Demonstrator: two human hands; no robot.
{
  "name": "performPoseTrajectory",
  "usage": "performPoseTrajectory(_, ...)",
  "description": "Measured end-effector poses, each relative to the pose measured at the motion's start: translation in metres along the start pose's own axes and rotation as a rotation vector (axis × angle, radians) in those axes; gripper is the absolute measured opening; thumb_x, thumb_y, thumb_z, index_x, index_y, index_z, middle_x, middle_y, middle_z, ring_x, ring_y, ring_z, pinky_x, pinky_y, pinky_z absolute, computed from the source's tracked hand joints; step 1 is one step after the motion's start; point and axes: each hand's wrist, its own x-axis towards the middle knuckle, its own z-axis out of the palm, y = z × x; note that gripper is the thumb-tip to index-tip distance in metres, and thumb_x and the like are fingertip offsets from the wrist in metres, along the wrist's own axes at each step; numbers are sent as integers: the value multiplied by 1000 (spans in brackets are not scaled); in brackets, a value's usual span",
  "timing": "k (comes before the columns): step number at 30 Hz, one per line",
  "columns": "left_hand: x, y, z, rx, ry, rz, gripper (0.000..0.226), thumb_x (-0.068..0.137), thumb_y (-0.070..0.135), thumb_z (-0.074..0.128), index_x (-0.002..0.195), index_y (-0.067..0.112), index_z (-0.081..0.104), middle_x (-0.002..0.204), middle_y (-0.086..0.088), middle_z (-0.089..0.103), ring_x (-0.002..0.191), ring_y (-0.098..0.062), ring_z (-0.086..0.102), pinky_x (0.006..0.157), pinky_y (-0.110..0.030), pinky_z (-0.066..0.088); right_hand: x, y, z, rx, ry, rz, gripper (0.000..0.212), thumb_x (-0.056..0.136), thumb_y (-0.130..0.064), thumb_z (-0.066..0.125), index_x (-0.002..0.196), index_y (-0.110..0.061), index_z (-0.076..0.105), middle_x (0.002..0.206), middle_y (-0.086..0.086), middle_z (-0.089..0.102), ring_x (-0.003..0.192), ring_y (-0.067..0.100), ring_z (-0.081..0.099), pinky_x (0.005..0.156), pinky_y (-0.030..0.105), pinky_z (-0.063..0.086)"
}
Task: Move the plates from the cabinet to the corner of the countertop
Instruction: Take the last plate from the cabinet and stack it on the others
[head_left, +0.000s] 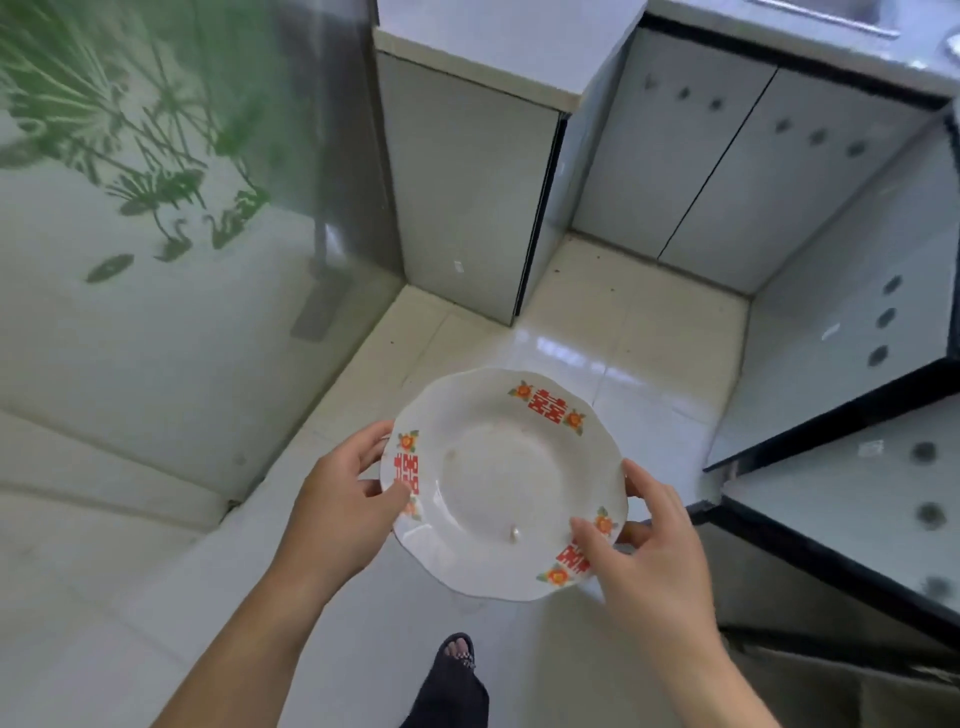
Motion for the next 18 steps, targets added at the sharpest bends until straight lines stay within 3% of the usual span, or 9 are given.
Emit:
performPoseTrajectory(3,-21,58,-26,-31,19,19,46,81,8,65,112,41,56,119,17,62,85,-11,71,78,-44,58,-3,-68,-20,1,-46,-24,65,77,-10,73,129,-33,44,106,-27,47,85,17,66,65,29,59)
performPoseTrajectory(8,-34,117,-42,-61,73,71,51,82,7,65,123,34,55,121,14,63,89,-11,70,78,-43,58,1,-130,-38,12,-47,-107,62,77,-8,73,128,-31,47,107,-28,47,86,11,65,56,13,54)
performPoseTrajectory(18,-5,186,28,-89,-6,92,53,79,2,67,114,39,55,119,12,62,94,-20,68,75,-44,59,59,-133,-108,112,25,-81,59,77,-6,73,125,-31,50,114,-13,54,86,17,66,52,10,50)
